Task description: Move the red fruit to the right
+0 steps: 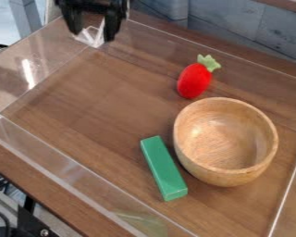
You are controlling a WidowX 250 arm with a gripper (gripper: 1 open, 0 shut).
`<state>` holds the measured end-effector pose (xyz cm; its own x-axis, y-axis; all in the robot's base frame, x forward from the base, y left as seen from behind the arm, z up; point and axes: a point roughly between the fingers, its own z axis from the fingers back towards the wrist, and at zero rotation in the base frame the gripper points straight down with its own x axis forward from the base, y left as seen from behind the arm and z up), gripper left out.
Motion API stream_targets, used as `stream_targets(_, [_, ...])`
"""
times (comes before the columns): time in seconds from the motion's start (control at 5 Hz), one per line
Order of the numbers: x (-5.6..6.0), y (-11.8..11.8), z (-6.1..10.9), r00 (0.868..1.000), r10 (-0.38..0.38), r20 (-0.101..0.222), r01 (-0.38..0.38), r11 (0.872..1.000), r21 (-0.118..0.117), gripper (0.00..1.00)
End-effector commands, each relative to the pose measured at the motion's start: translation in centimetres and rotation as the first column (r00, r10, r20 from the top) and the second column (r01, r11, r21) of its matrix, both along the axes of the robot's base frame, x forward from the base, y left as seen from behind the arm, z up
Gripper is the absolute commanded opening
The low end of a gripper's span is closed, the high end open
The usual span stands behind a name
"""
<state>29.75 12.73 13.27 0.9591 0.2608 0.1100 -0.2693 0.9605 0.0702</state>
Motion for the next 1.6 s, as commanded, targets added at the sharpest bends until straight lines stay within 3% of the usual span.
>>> stream_targets(0.0, [1.0,0.4,2.2,0.997,0.032,0.070,-0.034,0.999,0.032,1.00])
stream_targets(0.4, [1.7,0.4,1.5,0.992,0.106,0.062,-0.108,0.993,0.039,1.00])
stream_targets(0.6, [1.7,1.0,0.1,0.989,0.134,0.056,-0.137,0.990,0.042,1.00])
stream_targets(0.8, [1.7,0.1,-0.2,0.988,0.153,0.032,-0.154,0.987,0.036,1.00])
stream_targets(1.0, [0.5,-1.5,-1.1,0.994,0.113,0.004,-0.113,0.993,0.034,1.00])
stream_targets(1.2, [0.6,-5.8,-1.5,1.000,-0.024,0.005,0.024,1.000,0.019,1.00])
stream_targets(1.4, [2.6,-9.2,-2.2,0.990,-0.140,0.012,0.140,0.990,0.010,1.00])
